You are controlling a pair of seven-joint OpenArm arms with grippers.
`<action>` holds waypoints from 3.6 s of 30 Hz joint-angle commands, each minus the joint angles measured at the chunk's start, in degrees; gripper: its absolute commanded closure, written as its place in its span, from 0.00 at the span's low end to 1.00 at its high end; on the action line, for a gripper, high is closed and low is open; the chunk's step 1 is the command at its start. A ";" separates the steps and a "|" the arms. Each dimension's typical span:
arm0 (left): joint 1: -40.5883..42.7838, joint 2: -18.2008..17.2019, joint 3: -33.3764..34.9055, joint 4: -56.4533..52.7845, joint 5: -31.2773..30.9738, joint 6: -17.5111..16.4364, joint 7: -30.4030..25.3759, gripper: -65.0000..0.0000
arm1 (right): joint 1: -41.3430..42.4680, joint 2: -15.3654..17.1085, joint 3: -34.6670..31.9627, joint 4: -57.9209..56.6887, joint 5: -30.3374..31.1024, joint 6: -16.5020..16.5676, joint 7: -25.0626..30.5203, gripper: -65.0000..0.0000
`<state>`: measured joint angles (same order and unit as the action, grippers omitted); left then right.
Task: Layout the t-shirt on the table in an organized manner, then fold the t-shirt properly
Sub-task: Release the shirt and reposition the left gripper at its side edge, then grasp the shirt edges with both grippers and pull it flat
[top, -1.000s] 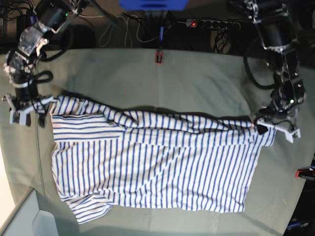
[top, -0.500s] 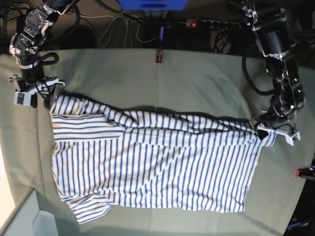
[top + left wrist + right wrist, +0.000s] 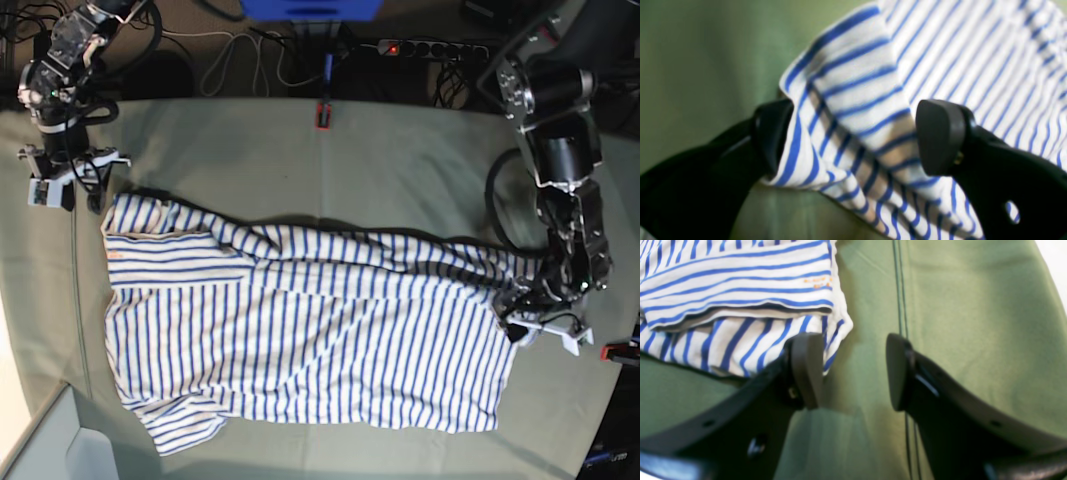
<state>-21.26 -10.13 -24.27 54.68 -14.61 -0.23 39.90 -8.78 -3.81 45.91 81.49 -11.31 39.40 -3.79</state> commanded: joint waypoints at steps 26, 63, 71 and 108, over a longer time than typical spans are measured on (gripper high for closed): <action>8.73 -0.29 -3.73 3.74 -0.11 -0.08 -0.65 0.24 | -0.32 0.61 0.20 1.10 1.16 0.60 1.64 0.53; 10.66 -0.20 -3.55 3.30 0.41 -0.17 -6.45 1.00 | -0.06 1.84 -9.65 -5.23 0.89 0.60 1.37 1.00; 11.45 -2.66 -3.64 18.07 -0.11 -0.17 3.22 1.00 | -1.29 3.68 -10.00 9.98 2.74 0.60 0.76 1.00; 32.73 -2.57 -11.11 28.01 -0.11 -0.17 13.86 1.00 | -24.85 0.96 -2.79 12.00 10.12 0.60 1.37 1.00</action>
<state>12.03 -11.70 -35.09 81.52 -15.49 -1.06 54.63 -33.08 -3.64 42.59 92.58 -1.98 39.81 -4.12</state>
